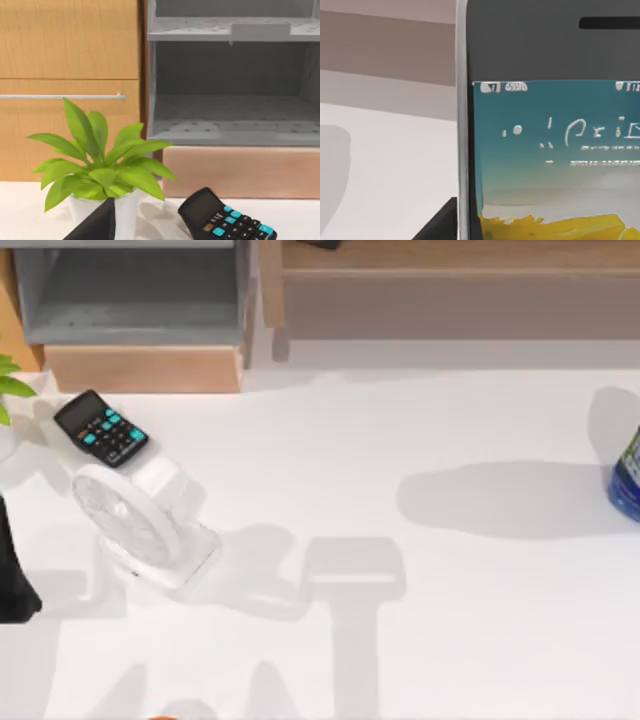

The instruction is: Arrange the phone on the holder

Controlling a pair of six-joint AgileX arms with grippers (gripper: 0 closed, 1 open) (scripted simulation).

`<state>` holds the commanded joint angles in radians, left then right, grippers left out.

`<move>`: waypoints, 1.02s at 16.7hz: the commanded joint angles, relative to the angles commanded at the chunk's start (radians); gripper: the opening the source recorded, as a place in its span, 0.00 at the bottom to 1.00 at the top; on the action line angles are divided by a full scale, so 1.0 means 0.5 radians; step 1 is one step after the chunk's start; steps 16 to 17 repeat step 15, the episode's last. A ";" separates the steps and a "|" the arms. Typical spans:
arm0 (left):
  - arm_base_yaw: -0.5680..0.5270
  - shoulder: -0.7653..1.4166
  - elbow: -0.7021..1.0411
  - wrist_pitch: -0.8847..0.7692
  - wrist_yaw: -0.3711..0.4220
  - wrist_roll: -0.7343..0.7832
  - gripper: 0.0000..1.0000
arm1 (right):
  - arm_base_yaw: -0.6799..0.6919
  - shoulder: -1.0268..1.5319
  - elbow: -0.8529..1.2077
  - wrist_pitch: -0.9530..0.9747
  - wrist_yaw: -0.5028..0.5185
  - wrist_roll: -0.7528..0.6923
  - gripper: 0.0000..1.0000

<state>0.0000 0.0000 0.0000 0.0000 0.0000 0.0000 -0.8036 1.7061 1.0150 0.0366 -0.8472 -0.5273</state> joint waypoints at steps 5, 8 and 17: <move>0.000 0.000 0.000 0.000 0.000 0.000 1.00 | 0.000 0.000 0.000 0.000 0.000 0.000 0.68; 0.000 0.000 0.000 0.000 0.000 0.000 1.00 | 0.000 0.000 0.000 0.000 0.000 0.000 0.90; 0.000 0.000 0.000 0.000 0.000 0.000 1.00 | 0.000 0.000 0.000 0.000 0.000 0.000 1.00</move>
